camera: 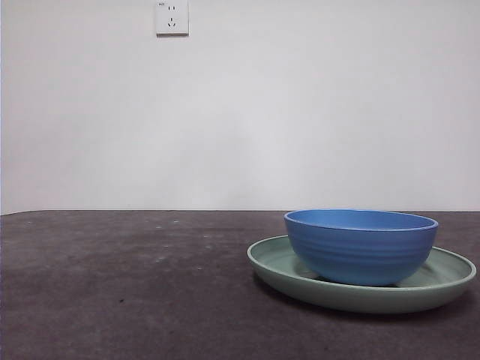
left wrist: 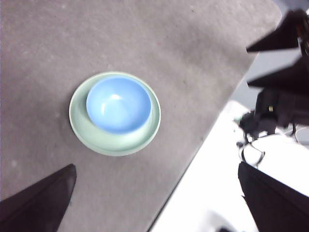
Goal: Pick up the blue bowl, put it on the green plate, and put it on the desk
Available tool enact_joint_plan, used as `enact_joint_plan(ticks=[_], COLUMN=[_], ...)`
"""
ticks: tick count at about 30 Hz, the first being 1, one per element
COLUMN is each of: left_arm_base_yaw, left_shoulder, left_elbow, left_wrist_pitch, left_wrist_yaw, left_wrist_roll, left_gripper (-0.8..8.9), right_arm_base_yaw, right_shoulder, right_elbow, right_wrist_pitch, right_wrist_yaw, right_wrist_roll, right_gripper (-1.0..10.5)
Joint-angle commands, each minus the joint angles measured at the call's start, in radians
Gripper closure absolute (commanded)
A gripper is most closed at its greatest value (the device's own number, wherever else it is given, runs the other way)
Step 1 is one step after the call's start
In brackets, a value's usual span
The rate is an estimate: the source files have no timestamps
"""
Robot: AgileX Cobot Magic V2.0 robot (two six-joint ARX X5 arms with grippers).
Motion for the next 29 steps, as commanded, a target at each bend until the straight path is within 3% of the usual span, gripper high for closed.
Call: enact_joint_plan(ticks=[1, 8, 16, 29], left_arm_base_yaw=[-0.012, -0.012, -0.012, -0.012], left_shoulder=[-0.072, -0.358, -0.669, -0.805], left_elbow=[-0.101, -0.517, -0.877, -0.919], left_wrist_pitch=[-0.034, 0.207, 0.431, 0.533], left_wrist_yaw=[-0.004, -0.01, -0.166, -0.164], left_wrist_roll=[0.025, 0.001, -0.074, -0.106], left_gripper=[1.26, 1.26, 1.26, 1.26], right_arm_base_yaw=[0.004, 0.004, 0.004, 0.004], right_shoulder=[0.029, 0.062, 0.076, 0.219], right_elbow=[0.014, 0.014, 0.014, 0.014], right_wrist_pitch=[0.013, 0.016, 0.014, 0.034], right_wrist_yaw=[0.004, 0.003, 0.003, 0.055], right_wrist_roll=[0.005, 0.005, 0.006, -0.054], right_gripper=[4.1, 4.1, 4.1, 4.1])
